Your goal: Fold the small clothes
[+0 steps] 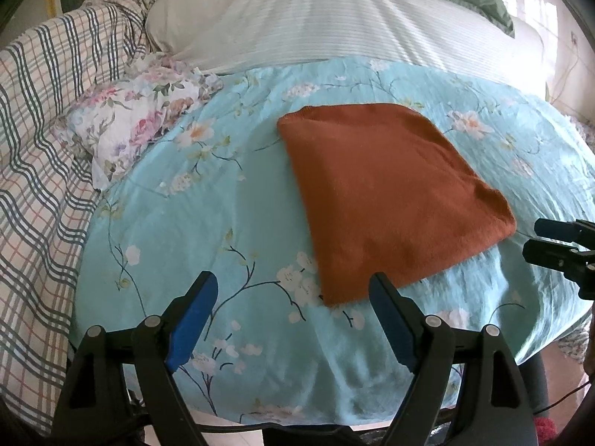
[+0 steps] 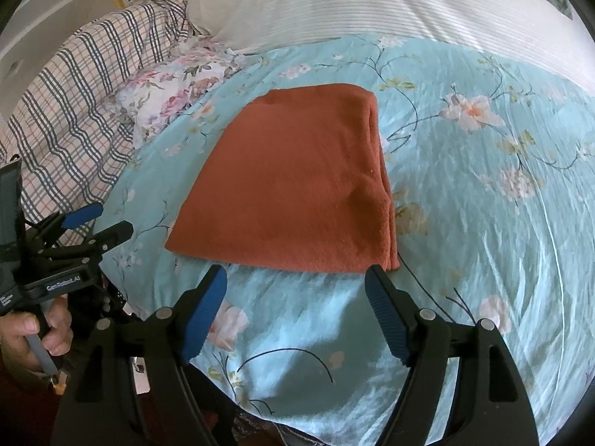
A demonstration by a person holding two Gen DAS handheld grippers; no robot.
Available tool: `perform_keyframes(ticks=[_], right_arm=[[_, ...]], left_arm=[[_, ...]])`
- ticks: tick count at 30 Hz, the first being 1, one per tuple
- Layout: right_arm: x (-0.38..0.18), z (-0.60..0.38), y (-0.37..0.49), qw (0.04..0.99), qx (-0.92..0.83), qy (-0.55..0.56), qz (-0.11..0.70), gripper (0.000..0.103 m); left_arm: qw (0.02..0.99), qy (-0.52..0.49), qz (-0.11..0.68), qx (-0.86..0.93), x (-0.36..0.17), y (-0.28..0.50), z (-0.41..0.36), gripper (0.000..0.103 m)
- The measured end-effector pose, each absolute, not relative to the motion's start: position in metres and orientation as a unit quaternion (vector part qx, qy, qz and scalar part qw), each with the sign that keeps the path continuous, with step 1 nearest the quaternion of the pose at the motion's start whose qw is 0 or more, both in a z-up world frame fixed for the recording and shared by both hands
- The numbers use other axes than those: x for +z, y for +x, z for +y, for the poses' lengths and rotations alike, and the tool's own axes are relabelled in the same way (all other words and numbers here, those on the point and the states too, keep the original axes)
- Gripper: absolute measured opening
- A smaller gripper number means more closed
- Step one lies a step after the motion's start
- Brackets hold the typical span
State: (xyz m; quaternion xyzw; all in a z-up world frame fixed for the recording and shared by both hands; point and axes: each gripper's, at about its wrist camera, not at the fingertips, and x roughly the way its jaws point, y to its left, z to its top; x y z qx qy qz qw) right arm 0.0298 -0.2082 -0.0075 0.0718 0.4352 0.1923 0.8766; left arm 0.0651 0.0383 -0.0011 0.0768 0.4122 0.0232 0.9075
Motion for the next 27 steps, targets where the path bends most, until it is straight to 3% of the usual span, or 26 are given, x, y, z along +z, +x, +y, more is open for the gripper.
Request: perform_keyframes(ticks=[7, 15, 19, 25, 27], right_arm=[[-0.004, -0.212, 0.049, 0.875, 0.209, 0.089, 0.428, 0.079], [-0.014, -0.243, 0.133, 0.875, 0.177, 0.156, 0.422, 0.078], [-0.021, -0.243, 0.18, 0.87, 0.18, 0.166, 0.429, 0.059], [-0.05, -0.241, 0.223, 0.854, 0.172, 0.183, 0.456, 0.053], [-0.059, -0.242, 0.23, 0.844, 0.181, 0.196, 0.465, 0.034]], left_arm=[[0.91, 0.08, 0.405, 0.027, 0.002, 0.069, 0.037, 0.086], [0.909, 0.027, 0.415, 0.001, -0.007, 0.107, 0.048, 0.089], [0.903, -0.026, 0.429, -0.014, -0.018, 0.143, 0.061, 0.089], [0.893, -0.054, 0.447, -0.013, -0.037, 0.185, 0.066, 0.089], [0.891, -0.054, 0.45, -0.009, -0.044, 0.196, 0.066, 0.089]])
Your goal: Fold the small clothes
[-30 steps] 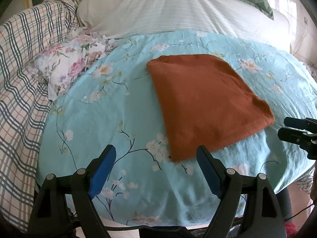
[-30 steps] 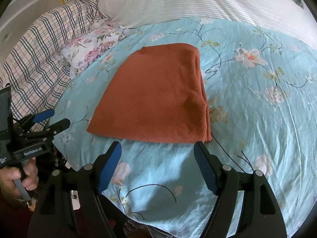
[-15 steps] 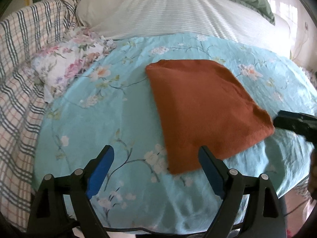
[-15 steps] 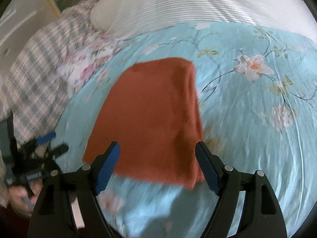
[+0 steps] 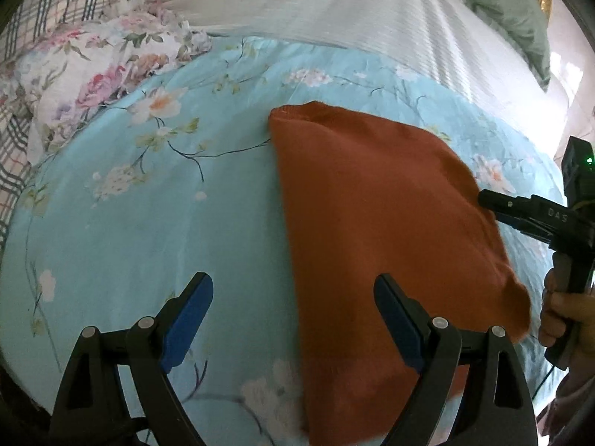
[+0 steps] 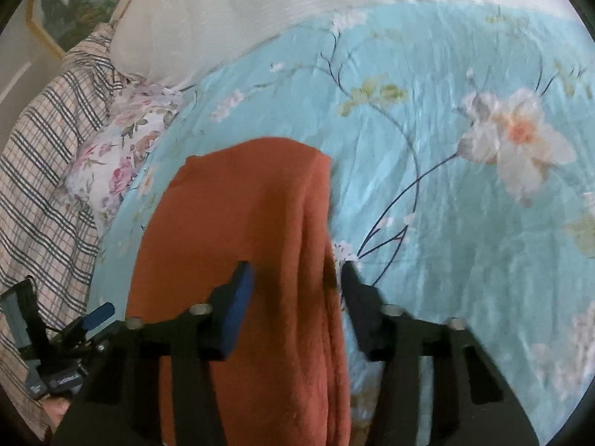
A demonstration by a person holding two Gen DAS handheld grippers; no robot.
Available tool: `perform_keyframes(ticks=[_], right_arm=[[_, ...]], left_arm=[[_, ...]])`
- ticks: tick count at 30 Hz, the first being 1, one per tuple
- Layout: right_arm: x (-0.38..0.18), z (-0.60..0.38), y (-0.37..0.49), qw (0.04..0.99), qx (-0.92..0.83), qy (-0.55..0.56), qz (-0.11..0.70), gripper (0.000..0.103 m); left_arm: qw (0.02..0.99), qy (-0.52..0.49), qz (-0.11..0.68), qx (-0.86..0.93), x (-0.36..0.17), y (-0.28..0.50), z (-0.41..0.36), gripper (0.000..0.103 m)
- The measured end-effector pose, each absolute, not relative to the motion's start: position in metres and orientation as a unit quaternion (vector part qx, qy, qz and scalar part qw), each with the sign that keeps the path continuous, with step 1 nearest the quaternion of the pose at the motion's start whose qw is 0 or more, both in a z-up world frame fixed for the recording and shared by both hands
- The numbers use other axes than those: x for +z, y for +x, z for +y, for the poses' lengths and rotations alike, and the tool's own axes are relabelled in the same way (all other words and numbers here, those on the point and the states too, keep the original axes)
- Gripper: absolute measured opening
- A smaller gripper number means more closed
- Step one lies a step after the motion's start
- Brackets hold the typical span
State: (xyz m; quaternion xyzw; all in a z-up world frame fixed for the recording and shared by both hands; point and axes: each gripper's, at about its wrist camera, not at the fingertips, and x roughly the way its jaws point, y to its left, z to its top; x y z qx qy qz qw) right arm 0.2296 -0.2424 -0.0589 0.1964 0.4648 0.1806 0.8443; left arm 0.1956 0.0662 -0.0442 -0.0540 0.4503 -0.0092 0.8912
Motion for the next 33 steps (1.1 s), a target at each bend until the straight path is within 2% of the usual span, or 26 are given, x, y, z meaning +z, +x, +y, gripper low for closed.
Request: perform_keyframes(ticks=[1, 4, 6, 8, 12, 15, 19, 23, 28, 29, 33], right_arm=[[-0.06, -0.244, 0.23, 0.842, 0.186, 0.204, 0.464, 0.024], [-0.046, -0.251, 0.221, 0.854, 0.194, 0.215, 0.433, 0.011], [-0.032, -0.255, 0.213, 0.863, 0.202, 0.221, 0.407, 0.011], [-0.031, -0.253, 0.211, 0.87, 0.194, 0.197, 0.408, 0.011], [-0.059, -0.243, 0.221, 0.873, 0.158, 0.15, 0.436, 0.011], [-0.069, -0.249, 0.221, 0.871, 0.154, 0.165, 0.436, 0.012], [-0.067, -0.247, 0.221, 0.873, 0.148, 0.154, 0.438, 0.012], [-0.062, -0.252, 0.218, 0.869, 0.144, 0.172, 0.441, 0.022], [-0.037, -0.249, 0.192, 0.877, 0.145, 0.173, 0.424, 0.022], [-0.031, -0.246, 0.182, 0.877, 0.158, 0.173, 0.419, 0.022], [-0.035, -0.226, 0.166, 0.867, 0.197, 0.143, 0.436, 0.022]], left_arm=[[0.89, -0.057, 0.451, -0.007, -0.047, 0.2, 0.067, 0.089], [0.888, -0.085, 0.452, -0.01, -0.056, 0.214, 0.073, 0.089], [0.883, -0.099, 0.459, -0.018, -0.058, 0.221, 0.073, 0.079], [0.882, -0.1, 0.46, -0.028, -0.055, 0.224, 0.07, 0.074], [0.887, -0.059, 0.458, -0.018, -0.056, 0.227, 0.057, 0.074], [0.884, -0.057, 0.463, -0.021, -0.064, 0.23, 0.055, 0.075], [0.883, -0.056, 0.465, -0.027, -0.071, 0.234, 0.055, 0.077], [0.882, -0.059, 0.466, -0.027, -0.072, 0.231, 0.055, 0.078], [0.879, -0.049, 0.474, -0.018, -0.062, 0.218, 0.056, 0.077], [0.879, -0.052, 0.473, -0.019, -0.059, 0.215, 0.057, 0.074], [0.885, -0.044, 0.462, -0.042, -0.049, 0.191, 0.048, 0.073]])
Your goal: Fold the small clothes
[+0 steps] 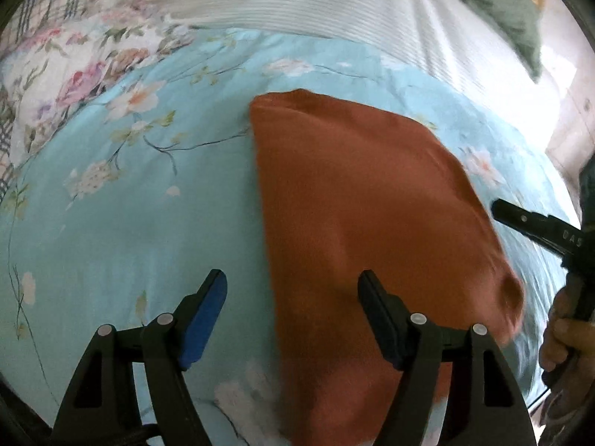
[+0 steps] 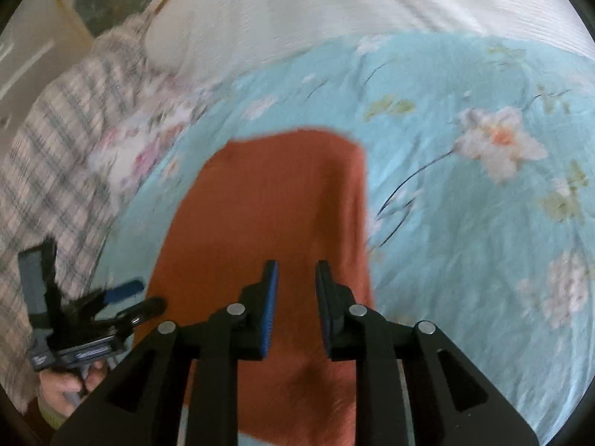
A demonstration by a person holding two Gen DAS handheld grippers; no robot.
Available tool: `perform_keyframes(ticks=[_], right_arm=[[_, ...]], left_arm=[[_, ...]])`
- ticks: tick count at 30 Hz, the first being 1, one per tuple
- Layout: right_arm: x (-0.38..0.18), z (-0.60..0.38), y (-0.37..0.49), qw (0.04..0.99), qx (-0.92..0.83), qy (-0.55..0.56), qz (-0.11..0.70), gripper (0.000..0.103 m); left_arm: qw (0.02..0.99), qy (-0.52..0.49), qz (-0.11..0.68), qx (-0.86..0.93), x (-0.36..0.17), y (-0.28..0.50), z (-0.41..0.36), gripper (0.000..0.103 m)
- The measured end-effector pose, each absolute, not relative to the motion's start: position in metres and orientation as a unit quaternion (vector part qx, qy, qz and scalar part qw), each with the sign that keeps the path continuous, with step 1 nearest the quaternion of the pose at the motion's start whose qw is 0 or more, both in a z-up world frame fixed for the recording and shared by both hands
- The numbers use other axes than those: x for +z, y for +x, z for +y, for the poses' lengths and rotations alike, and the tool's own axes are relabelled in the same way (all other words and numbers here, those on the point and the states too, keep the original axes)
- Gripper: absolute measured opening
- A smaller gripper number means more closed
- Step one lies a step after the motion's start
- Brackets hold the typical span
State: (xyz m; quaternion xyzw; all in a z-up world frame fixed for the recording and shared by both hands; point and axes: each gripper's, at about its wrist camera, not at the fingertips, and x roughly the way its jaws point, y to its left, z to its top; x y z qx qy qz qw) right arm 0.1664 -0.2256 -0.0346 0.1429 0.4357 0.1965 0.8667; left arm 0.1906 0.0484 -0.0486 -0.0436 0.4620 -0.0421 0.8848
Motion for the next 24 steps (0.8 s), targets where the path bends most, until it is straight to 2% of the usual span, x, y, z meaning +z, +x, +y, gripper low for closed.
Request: perform_keyframes(ticks=[3, 9, 13, 16, 18, 20, 24], right_arm=[[-0.058, -0.22, 0.169, 0.859, 0.184, 0.117, 0.463, 0.022], [-0.041, -0.226, 0.157, 0.863, 0.18, 0.131, 0.453, 0.023], [-0.03, -0.226, 0.139, 0.866, 0.185, 0.133, 0.445, 0.037], [-0.021, -0.222, 0.122, 0.867, 0.194, 0.124, 0.441, 0.038], [-0.017, -0.219, 0.111, 0.868, 0.199, 0.119, 0.44, 0.04], [-0.014, -0.218, 0.098, 0.868, 0.2, 0.116, 0.439, 0.049], [-0.012, -0.217, 0.072, 0.871, 0.196, 0.106, 0.438, 0.06]], left_arm=[[0.882, -0.007, 0.47, -0.035, -0.063, 0.187, 0.038, 0.073], [0.879, -0.035, 0.474, -0.039, -0.06, 0.185, 0.046, 0.074], [0.882, -0.032, 0.468, -0.038, -0.052, 0.171, 0.047, 0.073], [0.884, -0.033, 0.464, -0.032, -0.046, 0.156, 0.049, 0.074], [0.885, -0.036, 0.463, -0.027, -0.044, 0.147, 0.051, 0.078], [0.886, -0.038, 0.461, -0.024, -0.041, 0.135, 0.053, 0.08], [0.889, 0.008, 0.457, 0.015, -0.041, 0.112, 0.051, 0.08]])
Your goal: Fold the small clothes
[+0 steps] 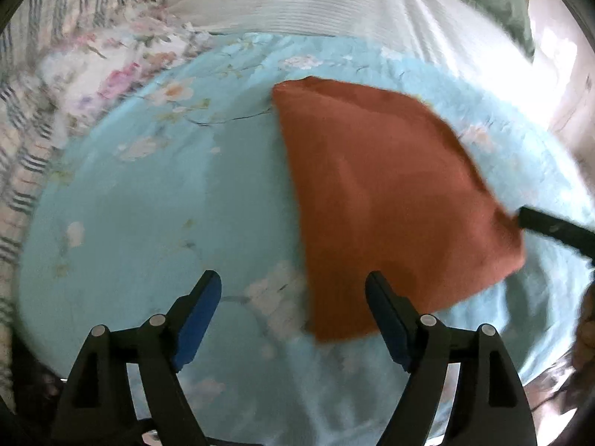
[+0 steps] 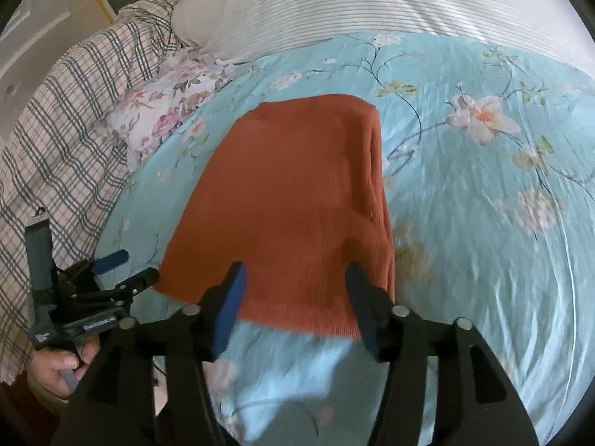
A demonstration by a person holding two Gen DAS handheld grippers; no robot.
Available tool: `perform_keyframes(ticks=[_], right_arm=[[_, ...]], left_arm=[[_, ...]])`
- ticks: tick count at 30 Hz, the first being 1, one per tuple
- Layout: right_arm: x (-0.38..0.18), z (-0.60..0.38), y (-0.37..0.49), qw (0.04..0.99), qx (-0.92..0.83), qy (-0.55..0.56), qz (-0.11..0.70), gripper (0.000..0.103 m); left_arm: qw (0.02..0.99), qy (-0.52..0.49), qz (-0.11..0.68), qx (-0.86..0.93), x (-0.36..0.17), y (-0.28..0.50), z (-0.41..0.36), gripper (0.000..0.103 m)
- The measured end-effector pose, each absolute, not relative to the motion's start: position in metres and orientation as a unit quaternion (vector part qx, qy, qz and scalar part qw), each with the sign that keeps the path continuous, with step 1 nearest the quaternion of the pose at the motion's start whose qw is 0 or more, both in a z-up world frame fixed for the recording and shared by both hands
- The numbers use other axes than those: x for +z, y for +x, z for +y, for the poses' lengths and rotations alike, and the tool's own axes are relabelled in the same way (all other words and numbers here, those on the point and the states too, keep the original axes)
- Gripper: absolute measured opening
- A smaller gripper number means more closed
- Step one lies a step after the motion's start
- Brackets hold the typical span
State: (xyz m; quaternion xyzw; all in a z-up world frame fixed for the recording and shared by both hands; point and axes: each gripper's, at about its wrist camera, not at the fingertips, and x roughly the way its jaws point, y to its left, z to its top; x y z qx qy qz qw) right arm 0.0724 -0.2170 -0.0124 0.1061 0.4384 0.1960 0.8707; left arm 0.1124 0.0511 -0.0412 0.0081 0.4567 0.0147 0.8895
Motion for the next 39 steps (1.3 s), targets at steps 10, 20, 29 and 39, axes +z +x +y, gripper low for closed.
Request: perform_keyframes(ticks=[10, 20, 29, 39], right_arm=[[-0.014, -0.209, 0.012, 0.879, 0.194, 0.061, 0.43, 0.09], [0.0, -0.207, -0.018, 0.886, 0.187, 0.003, 0.424, 0.1], [-0.011, -0.198, -0.012, 0.876, 0.183, -0.001, 0.446, 0.1], [0.02, -0.193, -0.01, 0.885, 0.193, -0.016, 0.423, 0.102]], left_arm=[[0.889, 0.095, 0.443, 0.067, -0.046, 0.062, 0.041, 0.084], [0.91, 0.08, 0.407, 0.013, -0.012, 0.038, 0.029, 0.084], [0.904, 0.066, 0.422, 0.002, -0.017, 0.039, 0.025, 0.086], [0.906, 0.046, 0.422, 0.008, -0.002, 0.041, 0.035, 0.086]])
